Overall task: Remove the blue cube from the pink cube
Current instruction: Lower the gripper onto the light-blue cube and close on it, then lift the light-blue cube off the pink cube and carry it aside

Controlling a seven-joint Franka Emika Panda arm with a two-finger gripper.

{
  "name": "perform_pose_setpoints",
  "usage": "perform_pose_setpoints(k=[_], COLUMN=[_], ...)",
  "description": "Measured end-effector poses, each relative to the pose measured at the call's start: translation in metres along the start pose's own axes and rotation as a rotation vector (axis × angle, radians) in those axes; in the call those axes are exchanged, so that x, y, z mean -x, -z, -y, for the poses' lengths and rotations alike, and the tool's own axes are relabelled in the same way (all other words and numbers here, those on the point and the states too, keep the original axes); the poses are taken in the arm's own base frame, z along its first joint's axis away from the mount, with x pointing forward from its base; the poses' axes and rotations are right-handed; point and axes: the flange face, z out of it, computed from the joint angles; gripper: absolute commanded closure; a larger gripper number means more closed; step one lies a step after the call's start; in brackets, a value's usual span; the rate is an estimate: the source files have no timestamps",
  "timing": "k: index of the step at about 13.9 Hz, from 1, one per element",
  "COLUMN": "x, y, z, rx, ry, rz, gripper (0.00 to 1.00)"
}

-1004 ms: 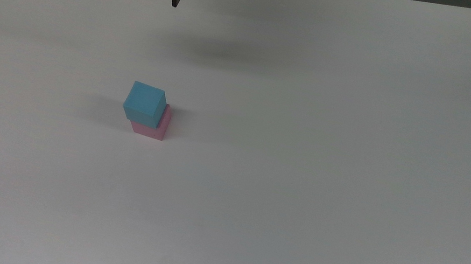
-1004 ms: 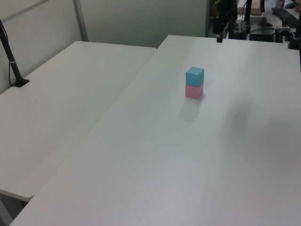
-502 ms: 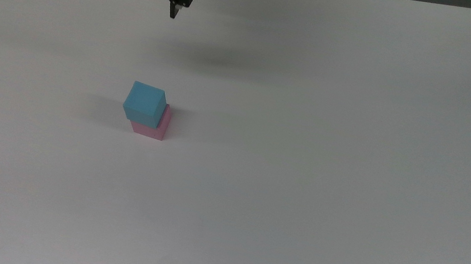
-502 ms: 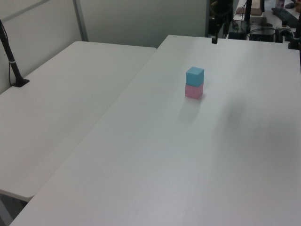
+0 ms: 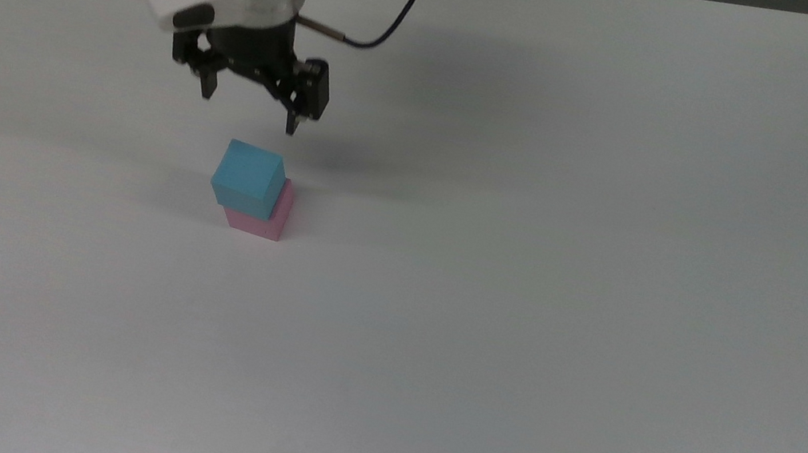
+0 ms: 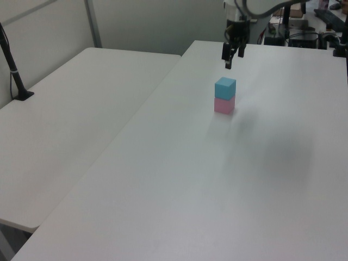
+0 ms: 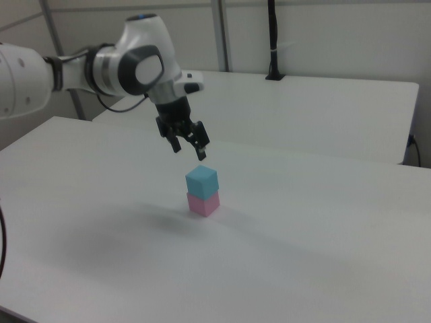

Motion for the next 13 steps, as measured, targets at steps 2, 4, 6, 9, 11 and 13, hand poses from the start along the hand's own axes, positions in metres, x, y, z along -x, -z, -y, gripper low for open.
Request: perform_pose_setpoints(k=[2,4,6,9,11,13], x=[-0.009,-0.015,-0.021,-0.022,-0.023,-0.025], y=[-0.025,-0.052,-0.08,-0.098,-0.099,-0.094], z=[0.005,0.011,0.015,0.015,0.012,0.009], rx=[0.006,0.013,0.021,0.031,0.033,0.03], ry=[0.005,0.011,0.018,0.018,0.03,0.026], rz=[-0.014,-0.014,-0.011,0.006,0.006,-0.004], gripper=[0.0,0.0,0.01,0.69,0.81,0.81])
